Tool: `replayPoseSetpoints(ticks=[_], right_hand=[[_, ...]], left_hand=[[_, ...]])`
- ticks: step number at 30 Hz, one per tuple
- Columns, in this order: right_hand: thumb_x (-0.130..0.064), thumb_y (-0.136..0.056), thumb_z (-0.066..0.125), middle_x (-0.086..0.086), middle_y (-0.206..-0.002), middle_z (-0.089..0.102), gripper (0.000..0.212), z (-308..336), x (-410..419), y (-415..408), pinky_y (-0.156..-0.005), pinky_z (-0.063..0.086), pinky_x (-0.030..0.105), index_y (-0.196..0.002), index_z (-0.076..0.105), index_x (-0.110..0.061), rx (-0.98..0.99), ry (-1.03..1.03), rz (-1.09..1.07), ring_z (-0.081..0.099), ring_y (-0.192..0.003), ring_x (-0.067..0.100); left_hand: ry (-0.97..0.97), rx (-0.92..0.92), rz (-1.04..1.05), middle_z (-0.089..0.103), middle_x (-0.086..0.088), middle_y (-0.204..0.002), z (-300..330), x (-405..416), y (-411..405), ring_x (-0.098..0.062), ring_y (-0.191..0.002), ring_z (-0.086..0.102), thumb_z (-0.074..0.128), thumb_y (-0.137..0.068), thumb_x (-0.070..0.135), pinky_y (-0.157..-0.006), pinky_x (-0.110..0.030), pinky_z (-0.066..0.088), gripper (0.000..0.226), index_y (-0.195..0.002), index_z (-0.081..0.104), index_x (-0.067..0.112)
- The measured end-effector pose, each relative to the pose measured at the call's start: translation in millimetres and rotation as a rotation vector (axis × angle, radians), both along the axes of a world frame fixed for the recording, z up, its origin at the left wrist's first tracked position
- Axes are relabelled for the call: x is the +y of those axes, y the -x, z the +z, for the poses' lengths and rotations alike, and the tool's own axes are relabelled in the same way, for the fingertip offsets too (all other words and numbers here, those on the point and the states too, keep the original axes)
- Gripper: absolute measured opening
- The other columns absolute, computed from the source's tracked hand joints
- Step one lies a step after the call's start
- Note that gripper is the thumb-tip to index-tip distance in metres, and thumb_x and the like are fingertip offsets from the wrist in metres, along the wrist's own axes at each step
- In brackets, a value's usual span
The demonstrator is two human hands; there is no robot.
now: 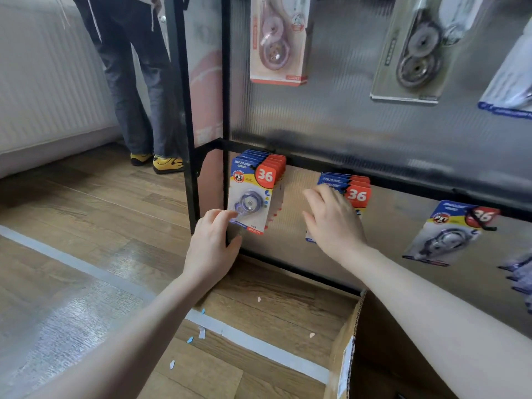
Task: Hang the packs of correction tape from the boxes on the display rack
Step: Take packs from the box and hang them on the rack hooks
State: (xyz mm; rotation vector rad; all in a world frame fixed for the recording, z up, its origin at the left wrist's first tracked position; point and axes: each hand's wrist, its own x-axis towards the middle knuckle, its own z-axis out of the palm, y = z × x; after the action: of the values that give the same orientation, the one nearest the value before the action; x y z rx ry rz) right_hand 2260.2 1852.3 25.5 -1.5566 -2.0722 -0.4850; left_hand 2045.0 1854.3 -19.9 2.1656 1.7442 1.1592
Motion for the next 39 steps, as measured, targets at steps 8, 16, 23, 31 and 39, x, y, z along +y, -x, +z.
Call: replayPoseSetpoints(ticks=[8, 16, 23, 31, 39], right_hand=[[-0.012, -0.080, 0.069, 0.013, -0.108, 0.063, 0.033, -27.6, -80.3, -116.7, -0.076, 0.053, 0.040, -0.112, 0.063, -0.008, -0.005, 0.135, -0.234, 0.063, -0.095, 0.032], [-0.022, -0.093, 0.052, 0.006, -0.126, 0.052, 0.037, -53.2, -162.2, -225.8, -0.096, 0.042, 0.040, -0.129, 0.051, -0.015, -0.005, 0.290, -0.438, 0.050, -0.116, 0.028], [-0.015, -0.078, 0.071, 0.012, -0.101, 0.063, 0.033, -96.1, -210.2, -283.6, -0.078, 0.051, 0.044, -0.110, 0.064, -0.008, -0.036, 0.367, -0.556, 0.061, -0.090, 0.034], [0.003, -0.055, 0.077, 0.012, -0.083, 0.063, 0.030, -130.3, -221.8, -290.2, -0.071, 0.053, 0.039, -0.080, 0.066, -0.008, -0.306, 0.386, -0.376, 0.061, -0.080, 0.030], [-0.006, -0.090, 0.046, 0.009, -0.119, 0.052, 0.028, -165.1, -205.1, -281.1, -0.093, 0.038, 0.032, -0.116, 0.054, -0.010, -0.408, 0.854, -0.423, 0.047, -0.113, 0.026]], left_hand=[[0.006, 0.084, -0.099, 0.048, -0.009, -0.128, 9.1, -30.8, -82.6, -0.030, -0.116, 0.043, 0.062, -0.082, 0.013, -0.091, -0.039, 0.040, 0.046, -0.126, 0.051, 0.011], [0.042, 0.189, -0.215, 0.046, -0.008, -0.131, -5.5, -66.7, -191.6, -0.029, -0.118, 0.040, 0.062, -0.085, 0.023, -0.096, -0.037, 0.037, 0.048, -0.129, 0.047, 0.013], [0.078, 0.321, -0.349, 0.044, -0.006, -0.133, -41.3, -89.1, -254.9, -0.025, -0.121, 0.038, 0.054, -0.087, 0.022, -0.099, -0.035, 0.036, 0.046, -0.132, 0.045, 0.014], [0.072, 0.547, -0.457, 0.040, -0.016, -0.135, -96.5, -97.7, -290.1, -0.034, -0.119, 0.043, 0.066, -0.080, 0.027, -0.094, -0.039, 0.044, 0.047, -0.122, 0.053, 0.012], [0.136, 0.663, -0.699, 0.047, -0.012, -0.129, -162.9, -102.0, -314.2, -0.030, -0.118, 0.046, 0.065, -0.082, 0.037, -0.093, -0.037, 0.043, 0.053, -0.126, 0.051, 0.011]])
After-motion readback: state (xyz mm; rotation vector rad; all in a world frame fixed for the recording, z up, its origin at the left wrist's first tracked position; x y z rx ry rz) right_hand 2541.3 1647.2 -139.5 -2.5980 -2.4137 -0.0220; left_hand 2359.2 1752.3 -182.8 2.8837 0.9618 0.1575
